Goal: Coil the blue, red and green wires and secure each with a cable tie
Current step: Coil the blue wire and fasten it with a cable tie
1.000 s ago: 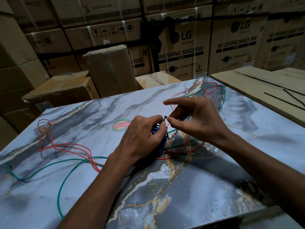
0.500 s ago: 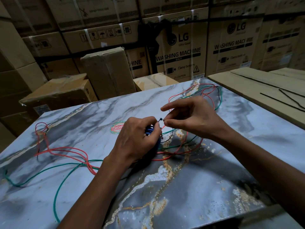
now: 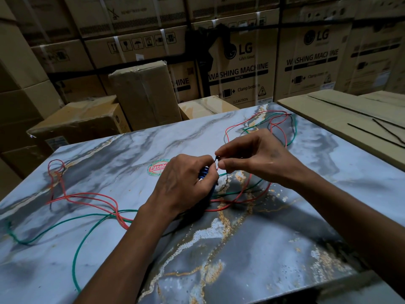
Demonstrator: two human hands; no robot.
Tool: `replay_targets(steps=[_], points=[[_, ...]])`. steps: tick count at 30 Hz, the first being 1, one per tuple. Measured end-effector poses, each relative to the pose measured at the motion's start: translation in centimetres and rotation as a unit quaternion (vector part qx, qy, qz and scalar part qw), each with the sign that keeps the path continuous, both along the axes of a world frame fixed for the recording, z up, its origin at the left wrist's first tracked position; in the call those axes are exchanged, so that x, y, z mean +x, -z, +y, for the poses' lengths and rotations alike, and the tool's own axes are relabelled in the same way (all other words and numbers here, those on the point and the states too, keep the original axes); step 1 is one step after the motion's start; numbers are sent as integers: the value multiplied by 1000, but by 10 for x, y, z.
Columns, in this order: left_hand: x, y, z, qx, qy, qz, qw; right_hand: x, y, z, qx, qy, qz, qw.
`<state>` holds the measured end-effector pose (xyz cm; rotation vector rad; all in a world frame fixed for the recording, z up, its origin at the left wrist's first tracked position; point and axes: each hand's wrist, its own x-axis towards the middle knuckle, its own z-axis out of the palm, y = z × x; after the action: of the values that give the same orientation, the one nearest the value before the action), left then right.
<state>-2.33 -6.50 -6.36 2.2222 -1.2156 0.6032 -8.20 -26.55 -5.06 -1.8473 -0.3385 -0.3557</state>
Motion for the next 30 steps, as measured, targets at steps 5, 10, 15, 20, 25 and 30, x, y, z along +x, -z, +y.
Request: replay_targets(steps=[5, 10, 15, 20, 25, 30], points=[[-1, 0, -1, 9, 6, -3, 1000, -1, -2, 0, 31, -8, 7, 999], [-2, -1, -1, 9, 13, -1, 1000, -3, -5, -2, 41, -32, 24, 998], [0, -1, 0, 8, 18, 7, 1000, -5, -6, 0, 33, -34, 23, 999], [-2, -1, -1, 11, 22, -2, 1000, -4, -6, -1, 48, -30, 32, 998], [-4, -2, -2, 8, 27, -11, 1000, -4, -6, 0, 55, -29, 25, 998], [-2, -1, -1, -13, 32, -1, 999, -5, -5, -1, 40, -52, 40, 997]])
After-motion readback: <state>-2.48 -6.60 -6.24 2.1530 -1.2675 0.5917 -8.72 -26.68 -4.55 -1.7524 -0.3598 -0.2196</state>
